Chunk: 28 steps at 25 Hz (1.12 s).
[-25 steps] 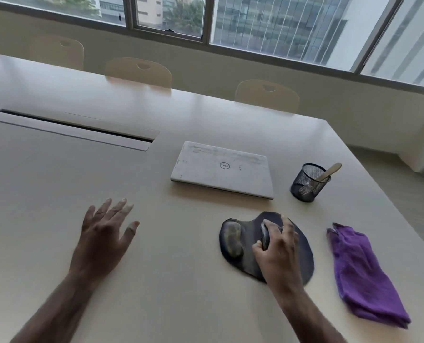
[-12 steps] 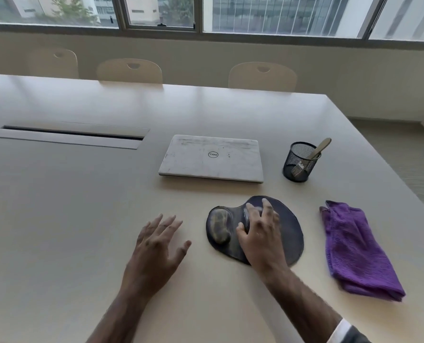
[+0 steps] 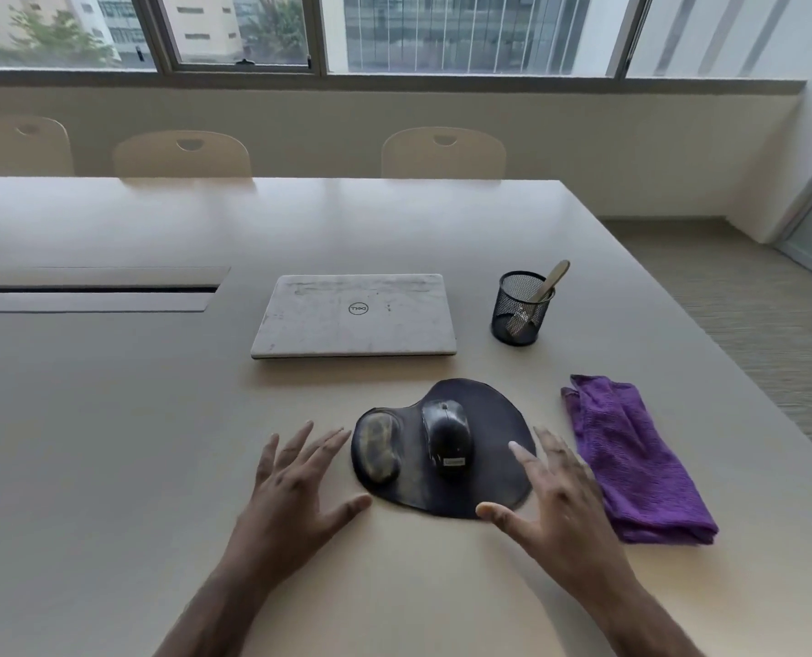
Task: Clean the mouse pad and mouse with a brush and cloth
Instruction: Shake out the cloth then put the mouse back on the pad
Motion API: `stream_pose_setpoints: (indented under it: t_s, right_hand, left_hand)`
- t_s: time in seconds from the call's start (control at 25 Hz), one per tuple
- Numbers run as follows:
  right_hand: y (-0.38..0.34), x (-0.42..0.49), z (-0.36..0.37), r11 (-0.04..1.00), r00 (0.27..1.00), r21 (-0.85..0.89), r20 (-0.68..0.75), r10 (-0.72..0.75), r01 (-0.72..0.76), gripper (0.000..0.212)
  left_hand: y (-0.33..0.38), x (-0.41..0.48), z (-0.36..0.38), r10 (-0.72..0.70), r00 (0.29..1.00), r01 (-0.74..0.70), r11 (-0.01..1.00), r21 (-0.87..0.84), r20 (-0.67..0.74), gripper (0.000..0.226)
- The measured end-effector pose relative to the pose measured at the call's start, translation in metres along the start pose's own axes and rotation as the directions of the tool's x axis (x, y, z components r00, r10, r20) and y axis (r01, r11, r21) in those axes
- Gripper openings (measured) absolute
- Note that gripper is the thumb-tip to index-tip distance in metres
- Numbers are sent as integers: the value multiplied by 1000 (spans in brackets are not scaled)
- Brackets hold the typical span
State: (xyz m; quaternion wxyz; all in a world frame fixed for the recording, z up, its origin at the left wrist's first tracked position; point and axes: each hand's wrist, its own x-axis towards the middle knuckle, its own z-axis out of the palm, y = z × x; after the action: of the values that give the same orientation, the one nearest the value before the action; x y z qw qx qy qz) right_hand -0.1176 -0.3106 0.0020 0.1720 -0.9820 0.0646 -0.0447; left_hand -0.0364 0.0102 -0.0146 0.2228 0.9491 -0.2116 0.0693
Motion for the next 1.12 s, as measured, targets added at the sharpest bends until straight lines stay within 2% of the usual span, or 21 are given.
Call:
stream_pose_setpoints:
  t_s: [0.16, 0.28, 0.44, 0.56, 0.6, 0.76, 1.12]
  right_hand:
    - [3, -4, -1, 999, 999, -46, 44, 15, -13, 110]
    - [1, -1, -6, 997, 997, -80, 72, 7, -1, 117]
    - [-3, 7, -19, 994, 989, -96, 129, 71, -59, 123]
    - [0, 17, -20, 993, 989, -102, 123, 79, -67, 132]
    - [1, 22, -21, 993, 989, -88, 126, 84, -73, 129]
    - [2, 38, -26, 994, 983, -66, 153, 98, -89, 95]
    - [6, 55, -25, 994, 987, -55, 121, 101, -95, 92]
  left_hand:
    - [10, 11, 8, 16, 1000, -17, 999, -27, -21, 83]
    - [8, 13, 11, 23, 1000, -24, 999, -39, -21, 84]
    - [12, 23, 13, 22, 1000, -22, 999, -43, -9, 85]
    - [18, 37, 14, 24, 1000, -23, 999, -41, 10, 86]
    - [20, 42, 14, 24, 1000, -23, 999, -41, 13, 86]
    - [23, 56, 16, 18, 1000, -18, 999, -31, 23, 88]
    - [24, 72, 17, 11, 998, -11, 1000, 5, 69, 91]
